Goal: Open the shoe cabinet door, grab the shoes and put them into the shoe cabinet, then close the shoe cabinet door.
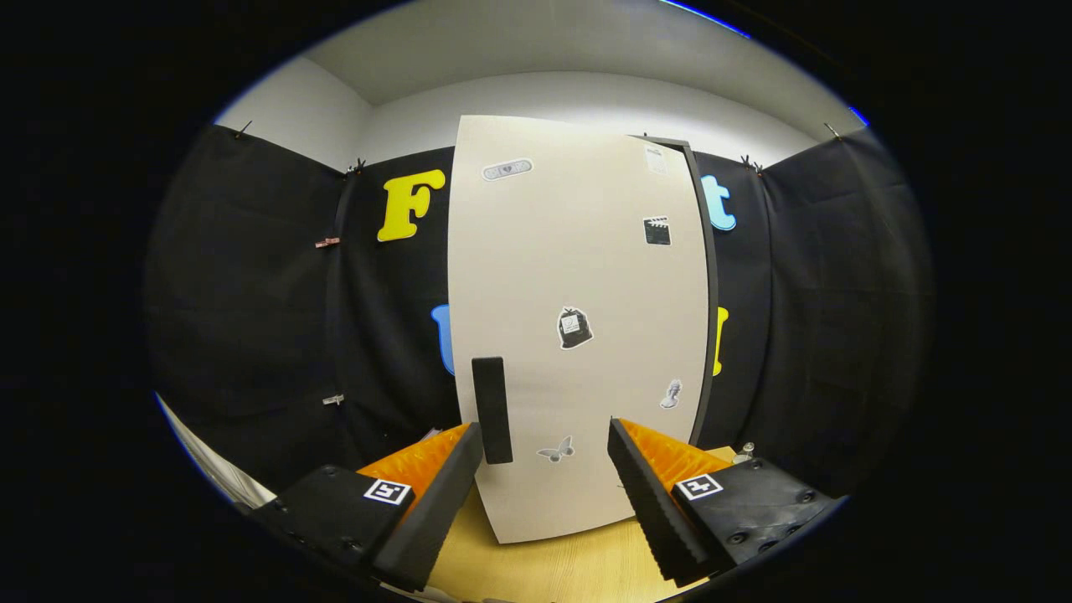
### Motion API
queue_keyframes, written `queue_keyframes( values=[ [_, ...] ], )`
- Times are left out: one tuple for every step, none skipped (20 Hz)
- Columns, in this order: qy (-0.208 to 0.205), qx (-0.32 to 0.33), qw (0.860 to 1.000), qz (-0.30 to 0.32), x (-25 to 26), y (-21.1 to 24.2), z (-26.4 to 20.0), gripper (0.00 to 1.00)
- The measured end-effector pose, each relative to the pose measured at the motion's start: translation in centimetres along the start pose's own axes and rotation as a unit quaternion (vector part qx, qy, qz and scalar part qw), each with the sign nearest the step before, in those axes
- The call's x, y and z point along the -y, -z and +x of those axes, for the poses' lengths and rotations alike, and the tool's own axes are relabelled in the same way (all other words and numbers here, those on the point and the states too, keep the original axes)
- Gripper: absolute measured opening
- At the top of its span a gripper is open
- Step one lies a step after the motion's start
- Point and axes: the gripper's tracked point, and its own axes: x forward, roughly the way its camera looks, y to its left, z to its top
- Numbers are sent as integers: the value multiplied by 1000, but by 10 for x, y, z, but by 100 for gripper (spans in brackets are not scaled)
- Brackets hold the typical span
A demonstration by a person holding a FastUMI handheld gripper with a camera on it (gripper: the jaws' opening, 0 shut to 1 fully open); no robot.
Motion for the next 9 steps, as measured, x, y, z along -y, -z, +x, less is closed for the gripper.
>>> queue_keyframes(
  values=[
    [-2, 0, 1000, 0, 0, 1, 1, 99],
    [-2, 1, 1000, -1, 1, 1, 1, 99],
    [-2, 3, 1000, -3, 2, 1, 0, 99],
    [-2, 4, 1000, -4, 1, 0, 0, 99],
    [-2, 5, 1000, -5, 1, 1, -1, 99],
    [-2, 4, 1000, -6, 1, 1, 0, 99],
    [-2, 4, 1000, -6, 1, 1, -1, 99],
    [-2, 5, 1000, -6, 1, 1, -2, 99],
    [-2, 8, 1000, -5, 1, -1, -2, 99]
  ],
)
